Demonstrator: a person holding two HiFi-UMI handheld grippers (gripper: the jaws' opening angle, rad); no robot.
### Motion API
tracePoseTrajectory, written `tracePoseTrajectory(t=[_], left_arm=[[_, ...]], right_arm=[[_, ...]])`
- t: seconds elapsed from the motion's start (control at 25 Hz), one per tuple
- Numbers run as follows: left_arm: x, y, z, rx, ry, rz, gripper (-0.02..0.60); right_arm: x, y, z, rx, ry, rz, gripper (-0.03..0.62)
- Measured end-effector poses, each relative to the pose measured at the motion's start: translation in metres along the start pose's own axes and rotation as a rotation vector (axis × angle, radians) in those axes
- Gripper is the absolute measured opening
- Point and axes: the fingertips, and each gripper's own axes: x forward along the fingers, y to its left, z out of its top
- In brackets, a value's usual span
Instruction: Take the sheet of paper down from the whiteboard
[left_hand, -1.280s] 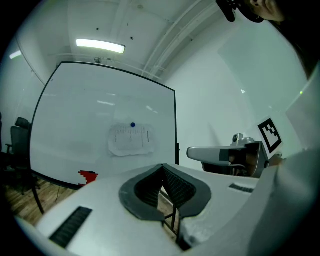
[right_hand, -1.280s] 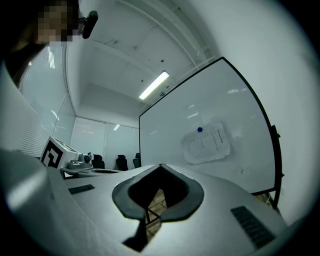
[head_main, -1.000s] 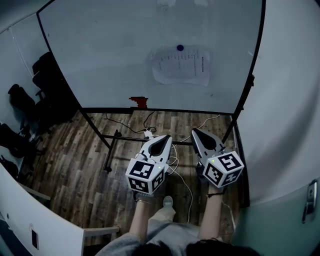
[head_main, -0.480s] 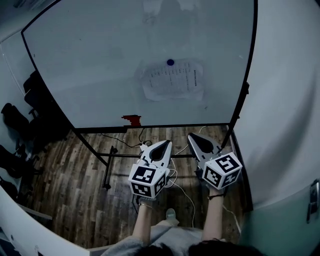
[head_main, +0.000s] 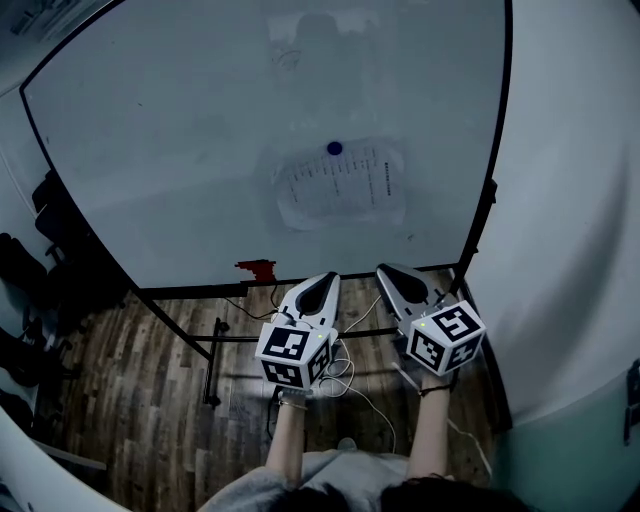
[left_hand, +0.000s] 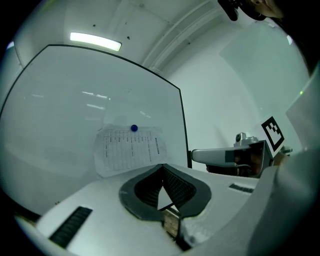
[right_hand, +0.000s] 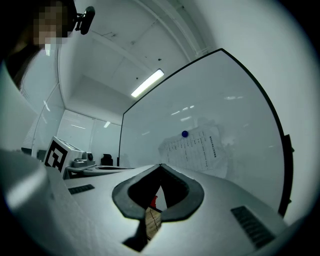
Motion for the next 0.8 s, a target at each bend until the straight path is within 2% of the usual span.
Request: tracePoseTrajectory(t=[0.6, 0.8], left_arm=[[0.037, 0.048, -0.017, -0.033, 0.014, 0.006, 0.006], [0.052, 0.060, -0.018, -0.025, 0.010, 0.012, 0.006]], right_arm=[[0.041, -0.056, -0.027, 0.110, 0.001, -0.097, 0.001], [0.063, -0.066, -0.034, 0.145, -0.002, -0.072, 0.001]])
